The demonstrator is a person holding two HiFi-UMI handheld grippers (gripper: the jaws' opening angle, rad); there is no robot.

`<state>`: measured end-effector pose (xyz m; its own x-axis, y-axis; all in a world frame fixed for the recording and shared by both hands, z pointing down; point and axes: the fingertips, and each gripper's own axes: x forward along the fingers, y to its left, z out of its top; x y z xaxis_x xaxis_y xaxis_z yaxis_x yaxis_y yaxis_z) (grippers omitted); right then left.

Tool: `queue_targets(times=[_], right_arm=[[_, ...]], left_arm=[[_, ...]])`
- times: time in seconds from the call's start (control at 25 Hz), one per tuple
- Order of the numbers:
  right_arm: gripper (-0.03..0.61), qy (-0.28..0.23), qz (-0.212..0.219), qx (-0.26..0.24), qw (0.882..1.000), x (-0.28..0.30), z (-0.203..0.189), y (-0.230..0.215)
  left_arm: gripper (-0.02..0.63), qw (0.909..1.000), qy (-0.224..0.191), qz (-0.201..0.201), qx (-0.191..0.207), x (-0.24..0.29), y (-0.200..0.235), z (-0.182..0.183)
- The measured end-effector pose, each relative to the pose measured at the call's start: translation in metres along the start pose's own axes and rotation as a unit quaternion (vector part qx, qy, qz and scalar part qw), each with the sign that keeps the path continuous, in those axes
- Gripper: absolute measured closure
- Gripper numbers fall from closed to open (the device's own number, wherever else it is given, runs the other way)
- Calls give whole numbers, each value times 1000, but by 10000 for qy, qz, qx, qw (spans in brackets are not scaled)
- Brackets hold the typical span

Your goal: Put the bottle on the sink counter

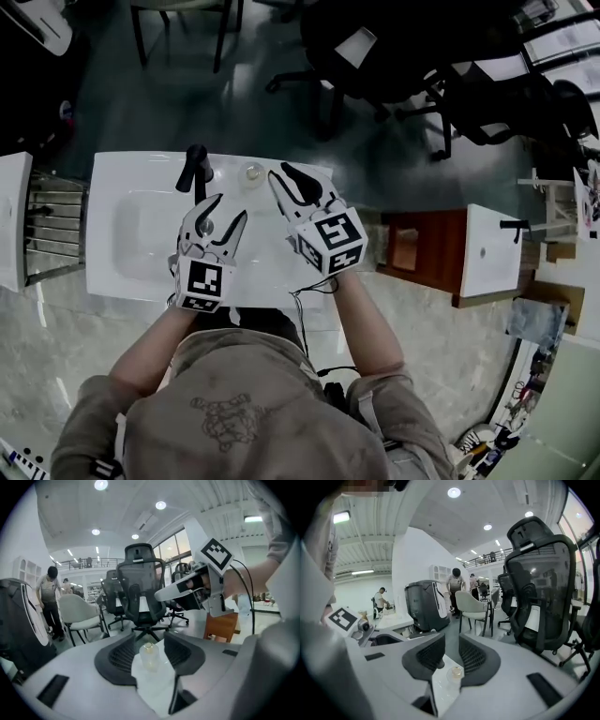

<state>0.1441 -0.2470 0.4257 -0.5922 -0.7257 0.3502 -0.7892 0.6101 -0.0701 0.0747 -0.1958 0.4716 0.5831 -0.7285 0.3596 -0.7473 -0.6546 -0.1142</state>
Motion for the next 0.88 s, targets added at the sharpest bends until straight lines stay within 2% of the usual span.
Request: queue_targets(times=[0.04, 0.16, 0.32, 0.4, 0.52, 0.72, 0.88], right_arm=[[482, -89, 8, 134, 9999, -6, 9, 2], [489, -343, 16, 241, 9991, -25, 37, 8], [512, -614, -104, 14, 9981, -50, 68, 16], [521, -730, -199, -91, 9971, -61, 80, 20], [526, -997, -241, 21, 9947, -79, 99, 27], [529, -1523, -321, 59, 9878, -112, 138, 41], [529, -1971, -490, -4, 9792, -140, 162, 50]], left_arm=[[447, 9998, -135, 131, 46, -6, 6, 9], [467, 9985, -421, 333, 50, -23, 19, 34], [537, 9947, -786, 666, 20, -45, 39, 70], [552, 9929, -945, 727, 29, -56, 45, 87], [565, 9914, -1127, 644, 160, -67, 49, 113], [574, 9909, -1265, 290, 365, -86, 48, 151], [577, 9884, -1431, 248, 436, -102, 48, 173]])
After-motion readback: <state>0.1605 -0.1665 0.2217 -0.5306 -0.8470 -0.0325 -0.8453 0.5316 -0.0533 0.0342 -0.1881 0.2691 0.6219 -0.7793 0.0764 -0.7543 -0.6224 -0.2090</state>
